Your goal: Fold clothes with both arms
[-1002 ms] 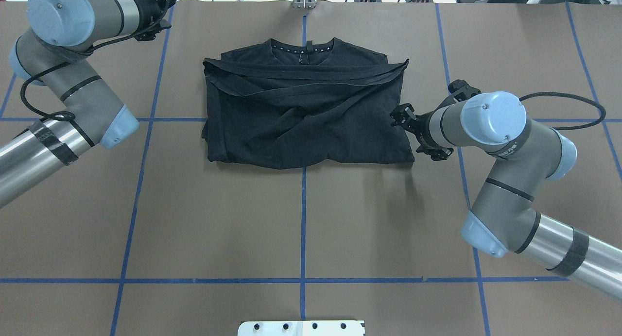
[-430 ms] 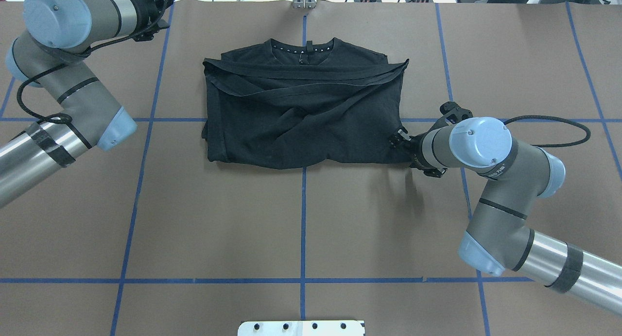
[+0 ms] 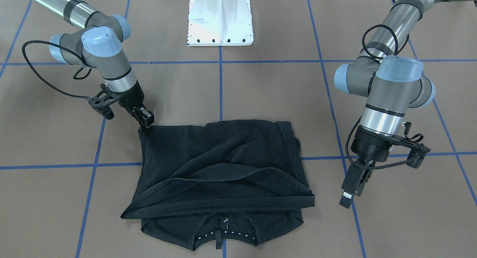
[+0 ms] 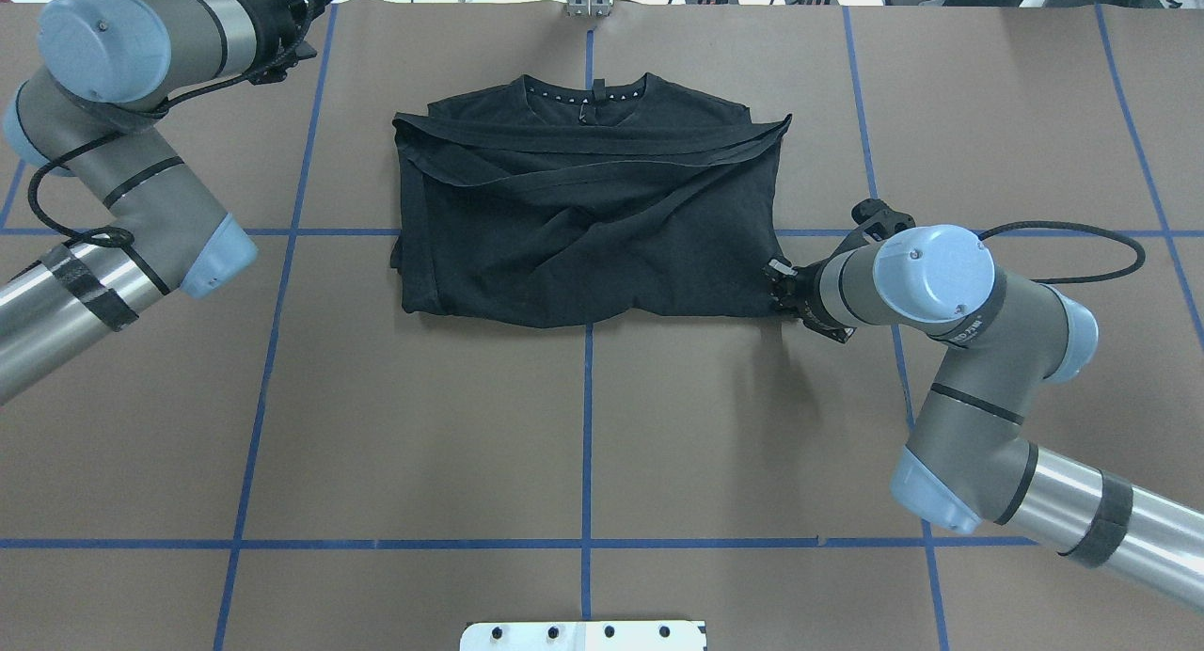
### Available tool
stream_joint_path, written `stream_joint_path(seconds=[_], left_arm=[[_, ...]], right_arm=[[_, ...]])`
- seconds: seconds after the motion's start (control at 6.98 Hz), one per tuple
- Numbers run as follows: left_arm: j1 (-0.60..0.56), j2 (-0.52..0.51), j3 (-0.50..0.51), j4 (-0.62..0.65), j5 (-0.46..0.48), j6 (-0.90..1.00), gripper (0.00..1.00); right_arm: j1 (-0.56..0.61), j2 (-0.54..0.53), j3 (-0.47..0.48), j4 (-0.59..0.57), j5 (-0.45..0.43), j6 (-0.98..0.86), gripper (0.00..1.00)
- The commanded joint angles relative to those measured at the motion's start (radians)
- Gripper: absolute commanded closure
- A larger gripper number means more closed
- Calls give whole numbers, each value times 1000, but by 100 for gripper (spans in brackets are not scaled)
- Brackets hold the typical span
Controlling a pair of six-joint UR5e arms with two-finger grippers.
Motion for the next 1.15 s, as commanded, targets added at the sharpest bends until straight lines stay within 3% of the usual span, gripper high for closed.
stream_joint_path(seconds=[0.0,0.14,0.29,0.43,0.57,0.72,0.86,1.0], left_arm=[[4,1,-5,0,0,-1,0],[5,1,-34,1,-8,-1,0],[7,9,-89,2,-14,-3,0],[10,26,-146,-8,-18,-14,0],[33,29,-234,6,-20,-27,0],[65,29,-307,41,-29,-117,1],[79,26,-347,102,-104,-159,4],[77,30,-413,203,-180,-159,4]], right_arm=[[49,-128,161,-6,125,-7,100],[46,-208,281,-13,129,3,100],[-13,-311,408,-12,180,58,100],[-85,-344,500,-12,264,110,100],[-224,-323,541,-12,326,252,100],[-365,-283,538,-14,322,360,100],[-410,-283,538,-14,322,367,12],[-405,-281,535,-12,324,367,0]])
